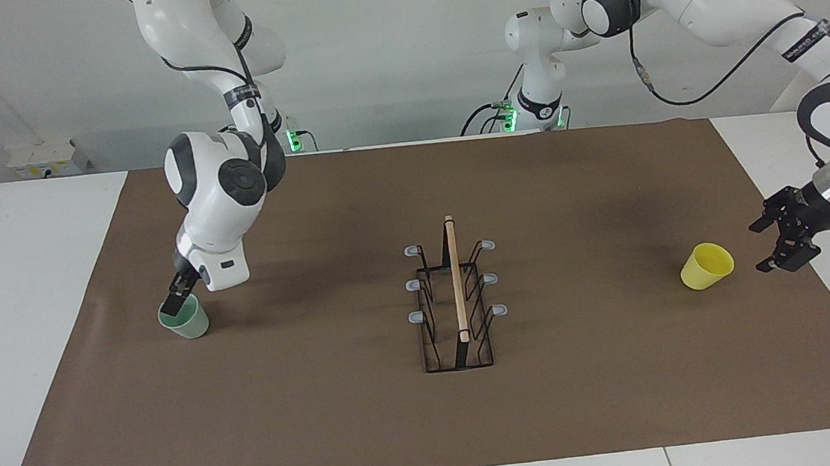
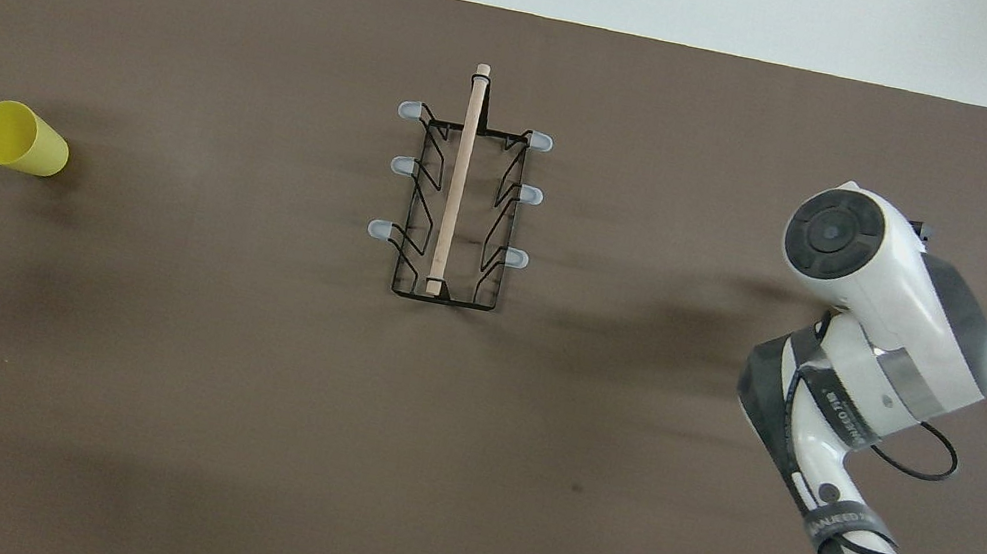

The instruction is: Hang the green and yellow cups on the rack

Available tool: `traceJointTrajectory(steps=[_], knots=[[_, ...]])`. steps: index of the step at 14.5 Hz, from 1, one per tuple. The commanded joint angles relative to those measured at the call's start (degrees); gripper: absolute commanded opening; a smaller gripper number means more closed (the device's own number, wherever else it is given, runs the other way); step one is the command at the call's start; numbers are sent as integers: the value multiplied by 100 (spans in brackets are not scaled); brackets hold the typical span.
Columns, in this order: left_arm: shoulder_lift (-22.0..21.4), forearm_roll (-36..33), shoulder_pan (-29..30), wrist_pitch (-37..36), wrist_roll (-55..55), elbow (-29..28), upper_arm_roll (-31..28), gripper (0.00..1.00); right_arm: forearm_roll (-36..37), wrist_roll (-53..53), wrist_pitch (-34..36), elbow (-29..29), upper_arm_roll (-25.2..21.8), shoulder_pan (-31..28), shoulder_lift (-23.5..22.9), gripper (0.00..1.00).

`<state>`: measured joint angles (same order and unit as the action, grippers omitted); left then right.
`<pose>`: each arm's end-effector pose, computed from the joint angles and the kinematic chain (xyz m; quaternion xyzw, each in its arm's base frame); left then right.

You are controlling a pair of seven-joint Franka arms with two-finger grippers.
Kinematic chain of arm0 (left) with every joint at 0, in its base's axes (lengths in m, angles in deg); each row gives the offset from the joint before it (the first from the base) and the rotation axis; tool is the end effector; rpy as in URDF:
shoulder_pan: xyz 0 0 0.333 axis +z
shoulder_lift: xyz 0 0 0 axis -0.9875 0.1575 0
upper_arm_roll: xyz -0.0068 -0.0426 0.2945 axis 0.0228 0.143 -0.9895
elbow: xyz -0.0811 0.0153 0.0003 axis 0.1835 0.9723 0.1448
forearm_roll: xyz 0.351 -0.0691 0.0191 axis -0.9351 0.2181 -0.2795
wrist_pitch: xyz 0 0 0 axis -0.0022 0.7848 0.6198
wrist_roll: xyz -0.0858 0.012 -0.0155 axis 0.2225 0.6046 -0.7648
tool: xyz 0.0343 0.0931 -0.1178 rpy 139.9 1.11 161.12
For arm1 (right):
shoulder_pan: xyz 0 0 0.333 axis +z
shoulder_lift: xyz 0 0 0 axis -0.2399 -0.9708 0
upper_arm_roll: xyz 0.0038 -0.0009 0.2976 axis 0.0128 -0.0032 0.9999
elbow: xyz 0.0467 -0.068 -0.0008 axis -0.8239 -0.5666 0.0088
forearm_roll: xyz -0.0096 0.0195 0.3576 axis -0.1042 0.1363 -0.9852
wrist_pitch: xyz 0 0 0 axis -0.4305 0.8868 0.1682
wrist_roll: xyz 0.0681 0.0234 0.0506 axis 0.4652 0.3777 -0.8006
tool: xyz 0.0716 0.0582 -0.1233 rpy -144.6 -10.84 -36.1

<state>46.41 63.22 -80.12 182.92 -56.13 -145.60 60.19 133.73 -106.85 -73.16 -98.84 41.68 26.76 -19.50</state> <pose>0.6460 0.1993 0.3435 0.7919 0.5973 -0.0592 0.1127 0.5748 0.0408 0.2925 0.6355 0.6568 -0.2555 0.3153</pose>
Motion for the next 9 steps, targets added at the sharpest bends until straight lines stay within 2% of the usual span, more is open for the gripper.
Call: traceJointTrajectory(steps=[1,3,5,7,9], knots=[[68,337,41,322,-430,-236,-80,100,498,-103,7,29,-8,-13,-250,100],[130,881,199,533,-448,-509,-80,100,709,-138,24,29,-8,100,-408,100],[103,971,174,754,-466,-712,-89,100,1095,-147,33,-58,-8,259,-488,100],[86,1137,261,754,-431,-800,-106,100,1255,-121,94,-181,-8,355,-523,100],[42,1601,305,685,-501,-1202,-176,100,1368,63,86,-417,-17,382,-515,100]])
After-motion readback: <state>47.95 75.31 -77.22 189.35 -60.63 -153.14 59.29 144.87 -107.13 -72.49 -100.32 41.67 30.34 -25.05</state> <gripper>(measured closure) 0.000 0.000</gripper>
